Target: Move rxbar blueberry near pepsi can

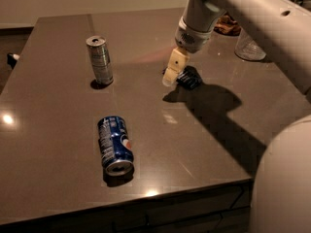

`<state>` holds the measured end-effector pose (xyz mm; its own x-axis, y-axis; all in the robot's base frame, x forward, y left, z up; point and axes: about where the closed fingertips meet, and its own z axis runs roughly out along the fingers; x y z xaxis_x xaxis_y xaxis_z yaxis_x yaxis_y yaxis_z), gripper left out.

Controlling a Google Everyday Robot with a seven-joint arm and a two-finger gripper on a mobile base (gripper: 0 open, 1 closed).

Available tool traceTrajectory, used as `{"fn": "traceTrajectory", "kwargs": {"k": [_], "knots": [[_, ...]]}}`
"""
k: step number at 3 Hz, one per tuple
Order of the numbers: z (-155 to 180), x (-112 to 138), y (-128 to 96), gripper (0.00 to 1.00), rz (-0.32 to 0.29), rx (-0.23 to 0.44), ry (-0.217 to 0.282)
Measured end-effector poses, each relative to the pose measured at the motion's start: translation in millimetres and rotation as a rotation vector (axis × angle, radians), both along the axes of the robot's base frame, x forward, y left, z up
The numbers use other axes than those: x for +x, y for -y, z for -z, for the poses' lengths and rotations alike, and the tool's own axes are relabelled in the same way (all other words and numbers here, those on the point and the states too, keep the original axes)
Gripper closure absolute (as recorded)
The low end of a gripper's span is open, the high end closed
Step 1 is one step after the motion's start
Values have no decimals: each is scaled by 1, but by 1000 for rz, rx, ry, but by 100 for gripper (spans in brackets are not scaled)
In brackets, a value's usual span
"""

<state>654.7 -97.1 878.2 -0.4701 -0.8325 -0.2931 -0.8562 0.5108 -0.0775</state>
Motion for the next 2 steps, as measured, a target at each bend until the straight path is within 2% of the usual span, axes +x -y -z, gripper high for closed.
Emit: {"fn": "traceTrajectory", "kwargs": {"k": [1, 2], "knots": [[10, 13, 6, 0, 6, 5, -11], [19, 20, 14, 12, 3, -1, -25]]}}
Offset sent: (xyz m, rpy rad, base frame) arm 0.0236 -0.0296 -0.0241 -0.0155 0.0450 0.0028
